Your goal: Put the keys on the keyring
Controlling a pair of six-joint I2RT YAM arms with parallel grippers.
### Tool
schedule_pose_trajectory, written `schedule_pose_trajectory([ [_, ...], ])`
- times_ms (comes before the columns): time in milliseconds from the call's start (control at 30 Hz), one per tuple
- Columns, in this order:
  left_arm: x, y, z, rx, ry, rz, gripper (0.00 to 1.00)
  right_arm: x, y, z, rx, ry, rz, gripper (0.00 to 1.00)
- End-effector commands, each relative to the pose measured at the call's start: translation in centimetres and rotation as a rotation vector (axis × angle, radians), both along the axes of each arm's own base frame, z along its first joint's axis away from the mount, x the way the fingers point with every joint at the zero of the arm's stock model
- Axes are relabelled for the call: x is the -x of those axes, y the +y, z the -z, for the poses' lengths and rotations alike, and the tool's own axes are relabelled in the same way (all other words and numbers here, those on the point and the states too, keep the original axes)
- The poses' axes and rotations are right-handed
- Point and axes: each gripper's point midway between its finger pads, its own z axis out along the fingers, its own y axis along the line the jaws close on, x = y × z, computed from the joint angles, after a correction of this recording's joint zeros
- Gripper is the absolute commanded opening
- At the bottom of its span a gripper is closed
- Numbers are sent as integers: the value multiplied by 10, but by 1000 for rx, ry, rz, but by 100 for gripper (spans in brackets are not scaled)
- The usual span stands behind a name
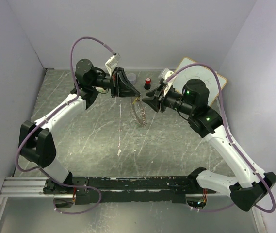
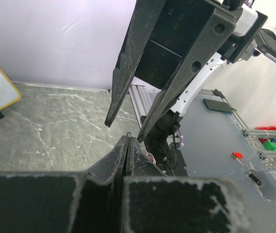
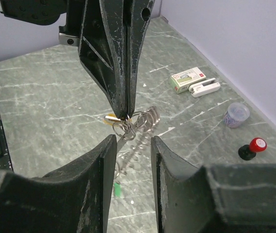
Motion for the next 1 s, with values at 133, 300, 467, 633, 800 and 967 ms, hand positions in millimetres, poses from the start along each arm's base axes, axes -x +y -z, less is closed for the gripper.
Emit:
schedule_pose_trajectory([
  [133,9,6,-18,34,-66,48,7,0,8,-6,-25,-2,-47,30],
  [300,11,6,-17,38,-57,65,7,-1,10,-10,-37,-9,-57,26],
  [467,10,5,-13,31,-43,67,7,0,11,-15,-44,-21,-65,24],
  [633,6,4,-7,19,-21,62,7,2,12,-18,-46,-25,-77,24],
  [800,6,3,-5,16,-10,69,7,3,11,-19,-45,-32,-80,24],
  [967,5,2,-2,11,0,71,7,3,13,-19,-45,-31,-91,18],
])
